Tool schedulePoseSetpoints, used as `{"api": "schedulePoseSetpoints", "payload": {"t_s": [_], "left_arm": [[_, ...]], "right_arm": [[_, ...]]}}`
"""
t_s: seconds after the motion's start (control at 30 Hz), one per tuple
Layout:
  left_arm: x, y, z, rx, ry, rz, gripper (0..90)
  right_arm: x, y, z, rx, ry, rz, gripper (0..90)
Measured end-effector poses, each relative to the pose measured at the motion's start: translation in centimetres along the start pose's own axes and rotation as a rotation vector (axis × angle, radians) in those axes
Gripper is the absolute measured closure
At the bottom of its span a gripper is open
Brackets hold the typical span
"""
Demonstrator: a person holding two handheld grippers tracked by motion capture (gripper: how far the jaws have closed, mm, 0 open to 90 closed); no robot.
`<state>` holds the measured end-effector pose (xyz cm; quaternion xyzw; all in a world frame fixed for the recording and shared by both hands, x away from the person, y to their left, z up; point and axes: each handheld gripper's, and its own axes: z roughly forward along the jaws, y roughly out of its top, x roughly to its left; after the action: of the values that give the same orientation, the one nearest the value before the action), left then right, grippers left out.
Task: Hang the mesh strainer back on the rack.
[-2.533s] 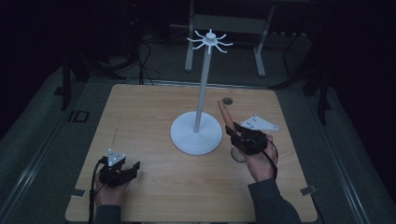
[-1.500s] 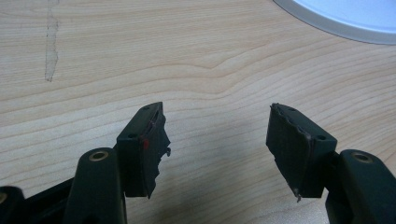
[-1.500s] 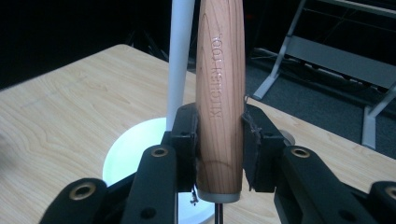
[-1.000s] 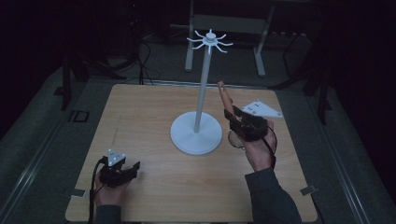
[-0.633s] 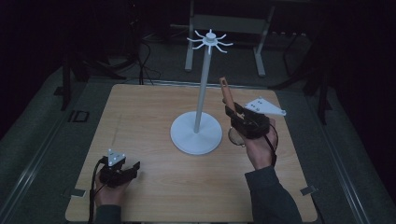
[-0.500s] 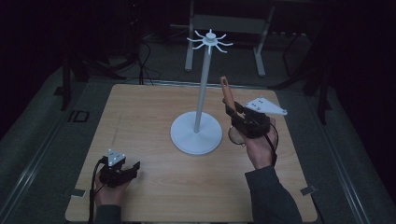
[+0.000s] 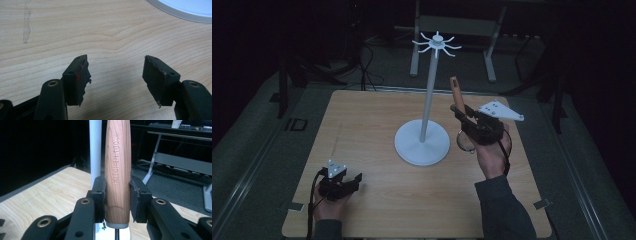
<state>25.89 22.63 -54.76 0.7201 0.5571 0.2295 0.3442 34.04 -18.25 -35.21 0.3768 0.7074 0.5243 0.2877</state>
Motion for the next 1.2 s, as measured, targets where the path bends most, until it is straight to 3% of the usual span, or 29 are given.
{"api": "schedulePoseSetpoints", "payload": {"t_s": [1.2], "left_arm": [[0.0, 0.0, -0.1, -0.003, -0.001, -0.003, 37.9]], "right_arm": [[0.0, 1.9, -0.5, -0.099, 0.042, 0.057, 68.9]]}}
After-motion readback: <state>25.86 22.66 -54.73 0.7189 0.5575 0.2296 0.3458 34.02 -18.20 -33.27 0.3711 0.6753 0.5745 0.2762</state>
